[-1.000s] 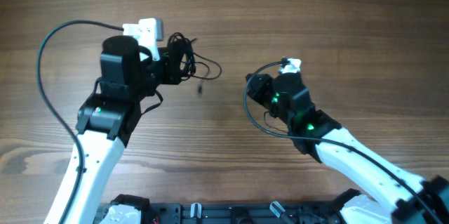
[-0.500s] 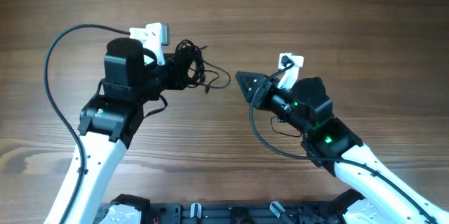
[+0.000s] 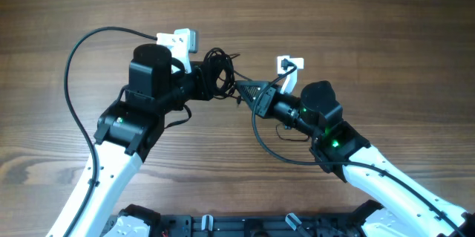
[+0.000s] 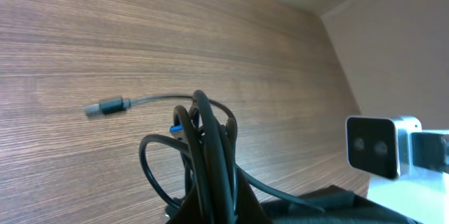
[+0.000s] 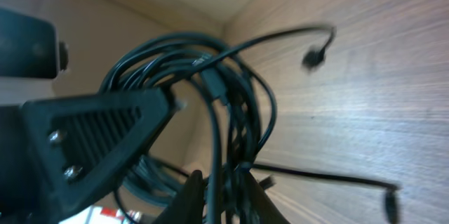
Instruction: Untangle cables
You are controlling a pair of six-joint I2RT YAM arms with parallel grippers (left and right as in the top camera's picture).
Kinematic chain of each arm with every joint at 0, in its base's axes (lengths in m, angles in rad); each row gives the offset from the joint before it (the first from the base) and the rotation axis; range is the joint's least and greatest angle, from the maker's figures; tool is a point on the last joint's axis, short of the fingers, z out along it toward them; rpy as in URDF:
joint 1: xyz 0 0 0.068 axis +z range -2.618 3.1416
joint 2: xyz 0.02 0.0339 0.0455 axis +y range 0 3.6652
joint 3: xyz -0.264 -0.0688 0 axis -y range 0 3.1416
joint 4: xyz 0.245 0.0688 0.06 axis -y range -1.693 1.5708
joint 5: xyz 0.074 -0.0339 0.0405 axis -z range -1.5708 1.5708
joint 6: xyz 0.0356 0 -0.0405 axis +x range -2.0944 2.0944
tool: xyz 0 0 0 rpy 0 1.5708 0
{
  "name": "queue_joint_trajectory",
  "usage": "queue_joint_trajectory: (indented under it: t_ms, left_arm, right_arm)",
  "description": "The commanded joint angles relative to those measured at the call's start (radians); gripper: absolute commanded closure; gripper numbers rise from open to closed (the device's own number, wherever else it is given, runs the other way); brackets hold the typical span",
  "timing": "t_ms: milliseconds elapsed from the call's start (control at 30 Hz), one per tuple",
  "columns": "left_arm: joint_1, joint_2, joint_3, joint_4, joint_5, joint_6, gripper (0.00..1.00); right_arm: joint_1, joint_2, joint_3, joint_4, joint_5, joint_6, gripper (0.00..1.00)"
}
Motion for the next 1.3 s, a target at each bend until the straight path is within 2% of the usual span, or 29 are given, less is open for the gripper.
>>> queue_joint_trajectory:
  t_ms: [0, 233, 300, 367, 433, 633, 767, 867, 967, 1133, 1200, 1267]
  left_arm:
    - [-0.005, 0.003, 0.016, 0.008, -0.068, -0.018, 0.96]
    - [-0.005, 0.003, 0.016, 0.008, -0.068, -0.039, 0.96]
    - [-0.005, 0.003, 0.016, 0.008, -0.068, -0.055, 0.96]
    - [-0.005, 0.003, 0.016, 0.007, -0.068, -0.064, 0.96]
    - [-0.005, 0.003, 0.016, 0.007, -0.067, -0.097, 0.96]
    - [-0.012, 0.003, 0.016, -0.015, -0.068, -0.095, 0.96]
    - [-0.011, 0.014, 0.016, -0.071, -0.234, -0.096, 0.96]
    - [-0.011, 0.018, 0.016, -0.099, -0.274, -0.096, 0.96]
    - [-0.011, 0.018, 0.016, -0.109, -0.234, -0.097, 0.96]
    - [-0.011, 0.023, 0.016, -0.107, -0.216, -0.099, 0.96]
    - [-0.011, 0.026, 0.016, -0.095, -0.218, -0.072, 0.96]
    - [-0.011, 0.026, 0.016, -0.062, -0.212, 0.023, 0.96]
  right_arm:
    - [0.005, 0.009, 0.001, -0.015, -0.093, 0.012, 0.79]
    - [0.006, 0.013, 0.001, -0.031, -0.106, 0.004, 0.74]
    - [0.006, 0.02, 0.001, -0.031, -0.107, 0.005, 0.82]
    - [0.011, 0.022, 0.001, -0.03, -0.106, 0.005, 0.95]
    - [0.024, 0.022, 0.001, -0.007, -0.106, 0.005, 0.95]
    - [0.029, 0.022, 0.001, 0.111, -0.122, 0.01, 0.95]
    - [0.02, 0.021, 0.001, 0.107, -0.189, -0.104, 0.95]
    - [-0.04, 0.013, 0.001, 0.111, -0.211, -0.13, 0.95]
    - [-0.131, 0.012, 0.001, 0.122, -0.213, -0.124, 0.95]
    - [-0.206, 0.013, 0.001, 0.264, -0.32, -0.119, 0.95]
    - [-0.213, 0.013, 0.001, 0.208, -0.327, -0.121, 0.96]
    - [-0.213, 0.013, 0.001, 0.082, -0.326, -0.131, 0.95]
